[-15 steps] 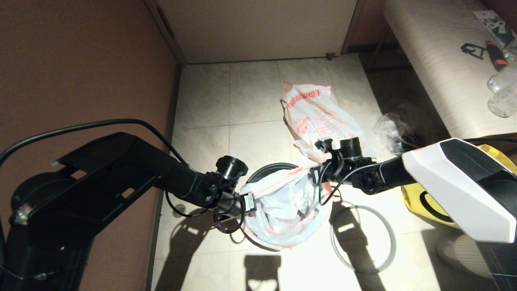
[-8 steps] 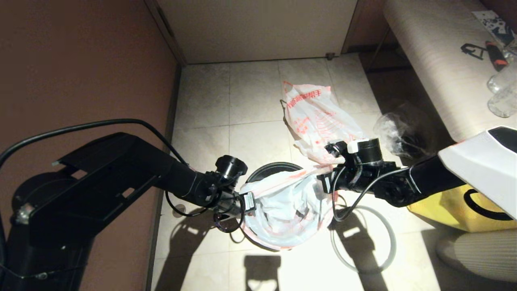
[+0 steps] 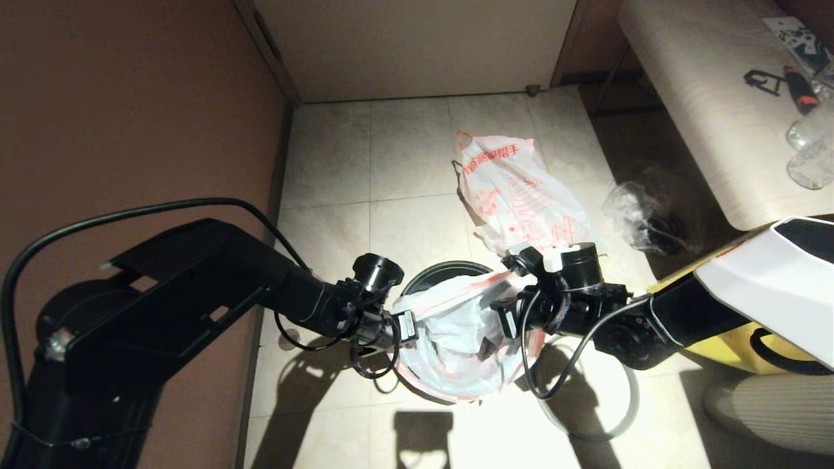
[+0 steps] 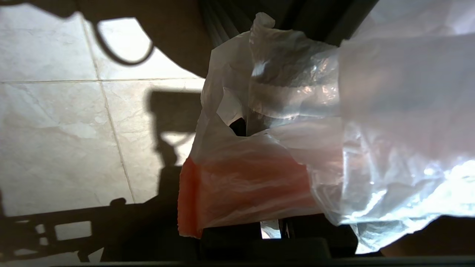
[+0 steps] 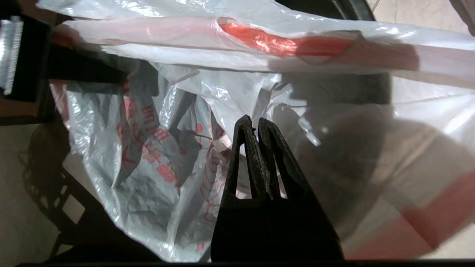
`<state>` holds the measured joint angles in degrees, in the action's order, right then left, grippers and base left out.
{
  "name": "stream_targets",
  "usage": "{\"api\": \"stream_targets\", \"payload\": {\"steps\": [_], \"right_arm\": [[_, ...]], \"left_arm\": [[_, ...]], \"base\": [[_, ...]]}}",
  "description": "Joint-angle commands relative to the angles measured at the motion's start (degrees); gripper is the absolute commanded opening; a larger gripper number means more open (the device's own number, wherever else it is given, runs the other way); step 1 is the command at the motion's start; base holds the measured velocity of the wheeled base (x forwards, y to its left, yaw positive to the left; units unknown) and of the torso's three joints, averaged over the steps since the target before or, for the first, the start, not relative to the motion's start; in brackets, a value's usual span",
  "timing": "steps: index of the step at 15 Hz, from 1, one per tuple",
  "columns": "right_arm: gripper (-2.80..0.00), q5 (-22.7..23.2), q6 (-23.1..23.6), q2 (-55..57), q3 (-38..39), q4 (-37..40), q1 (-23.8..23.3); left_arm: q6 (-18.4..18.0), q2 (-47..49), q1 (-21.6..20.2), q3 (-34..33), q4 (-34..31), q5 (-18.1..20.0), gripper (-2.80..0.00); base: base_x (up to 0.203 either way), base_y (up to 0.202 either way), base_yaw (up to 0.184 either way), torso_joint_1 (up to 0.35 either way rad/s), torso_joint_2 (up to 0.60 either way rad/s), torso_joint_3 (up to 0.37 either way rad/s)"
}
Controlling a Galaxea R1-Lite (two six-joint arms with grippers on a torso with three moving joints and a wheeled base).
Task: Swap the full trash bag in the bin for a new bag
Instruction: Put the new garbage bag on the trash can
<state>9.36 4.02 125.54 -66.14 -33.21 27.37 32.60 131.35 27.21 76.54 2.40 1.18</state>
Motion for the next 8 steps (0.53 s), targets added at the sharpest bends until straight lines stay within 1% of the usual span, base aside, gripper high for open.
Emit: {"api": "stream_targets", "payload": {"steps": [1,3,5,6,8], "right_arm": [[-2.8,0.0,0.1,3.8,-2.1,-0.5,0.1],[-2.8,0.0,0.2,6.7,-6.7,-0.7,0.0],[-2.8,-0.1,0.1,8.4,-11.0,-0.3,0.0],[-2.8,-0.2,0.0,9.3,-13.4,0.6,0.1],[-2.8,-0.4,0.0,10.3,-18.1,4.9,0.3]], "left_arm": [[0.2,0.4,0.1,0.2,0.2,1.2,-2.8],[0.1,0.5,0.2,0.2,0.2,2.8,-2.8],[-0.5,1.0,0.2,0.4,0.2,3.0,-2.8],[-0.7,1.2,0.3,0.4,0.2,3.0,-2.8],[-0.7,1.1,0.5,0.2,0.3,3.1,-2.8]], "base": [[0.0,0.0,0.0,0.0,0.0,0.0],[0.0,0.0,0.0,0.0,0.0,0.0],[0.0,0.0,0.0,0.0,0.0,0.0],[0.0,0.0,0.0,0.0,0.0,0.0],[0.0,0.0,0.0,0.0,0.0,0.0]]}}
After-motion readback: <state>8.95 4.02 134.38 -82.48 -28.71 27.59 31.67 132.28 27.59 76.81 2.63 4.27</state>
